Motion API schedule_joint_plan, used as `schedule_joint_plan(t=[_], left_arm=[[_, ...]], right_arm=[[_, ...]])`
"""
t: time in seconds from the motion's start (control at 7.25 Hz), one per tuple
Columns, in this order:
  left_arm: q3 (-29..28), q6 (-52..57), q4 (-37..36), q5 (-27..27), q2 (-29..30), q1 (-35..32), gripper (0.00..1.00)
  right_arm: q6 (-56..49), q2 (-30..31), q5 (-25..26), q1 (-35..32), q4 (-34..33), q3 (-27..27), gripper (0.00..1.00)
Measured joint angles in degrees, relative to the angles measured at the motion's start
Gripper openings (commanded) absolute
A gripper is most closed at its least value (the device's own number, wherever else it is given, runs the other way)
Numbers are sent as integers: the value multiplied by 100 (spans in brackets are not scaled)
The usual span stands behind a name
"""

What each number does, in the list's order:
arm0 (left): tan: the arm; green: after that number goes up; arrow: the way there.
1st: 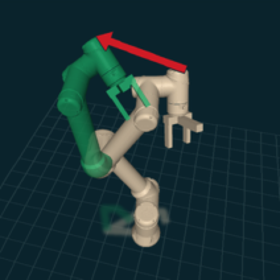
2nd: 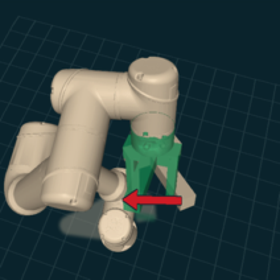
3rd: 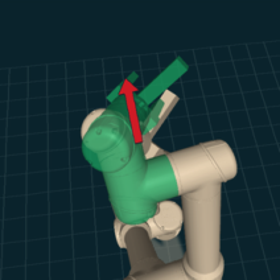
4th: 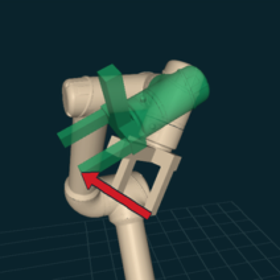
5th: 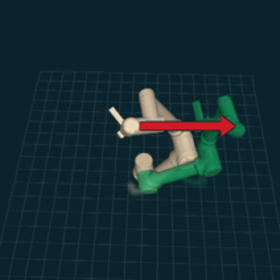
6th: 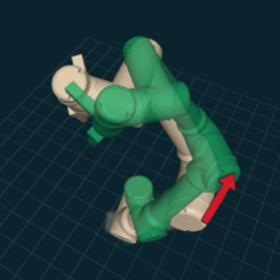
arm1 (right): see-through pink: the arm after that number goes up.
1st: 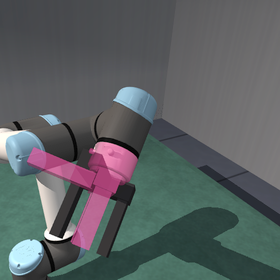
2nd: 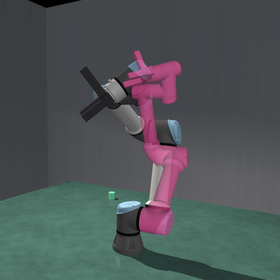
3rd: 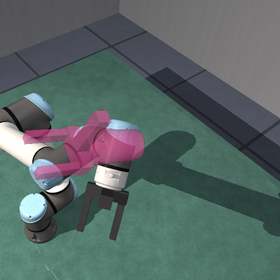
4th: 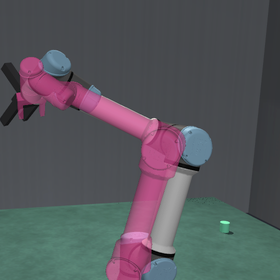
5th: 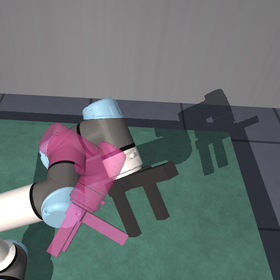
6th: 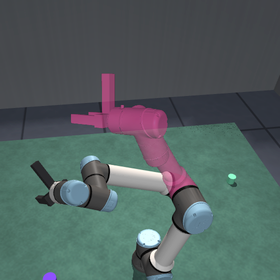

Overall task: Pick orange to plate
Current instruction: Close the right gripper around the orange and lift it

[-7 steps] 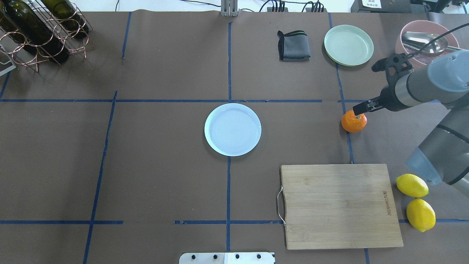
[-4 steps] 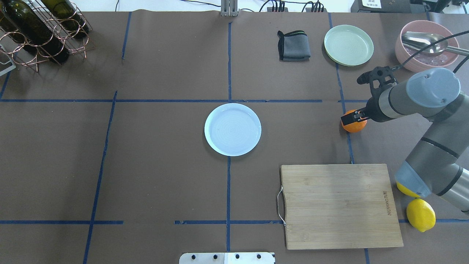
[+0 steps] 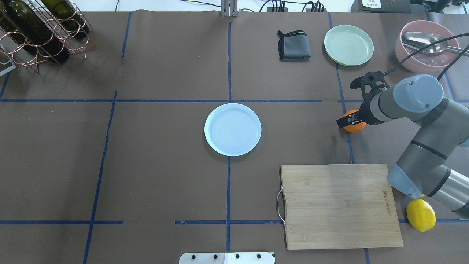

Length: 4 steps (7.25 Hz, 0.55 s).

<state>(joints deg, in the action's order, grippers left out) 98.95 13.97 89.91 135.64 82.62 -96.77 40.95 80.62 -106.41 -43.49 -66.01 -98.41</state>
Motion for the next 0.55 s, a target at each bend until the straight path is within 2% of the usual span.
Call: schedule_joint_plan(t=[0.28, 0.41, 0.55], left_arm=[[1, 2, 0, 5, 1, 0, 100], [1, 6, 2, 6, 5, 0, 100], [4, 8, 6, 6, 8, 0, 100]], right_arm=[[-9, -41, 85, 19, 0, 106, 100], [-4, -85, 145, 40, 0, 208, 81], [7, -115, 180, 62, 0, 264, 35]])
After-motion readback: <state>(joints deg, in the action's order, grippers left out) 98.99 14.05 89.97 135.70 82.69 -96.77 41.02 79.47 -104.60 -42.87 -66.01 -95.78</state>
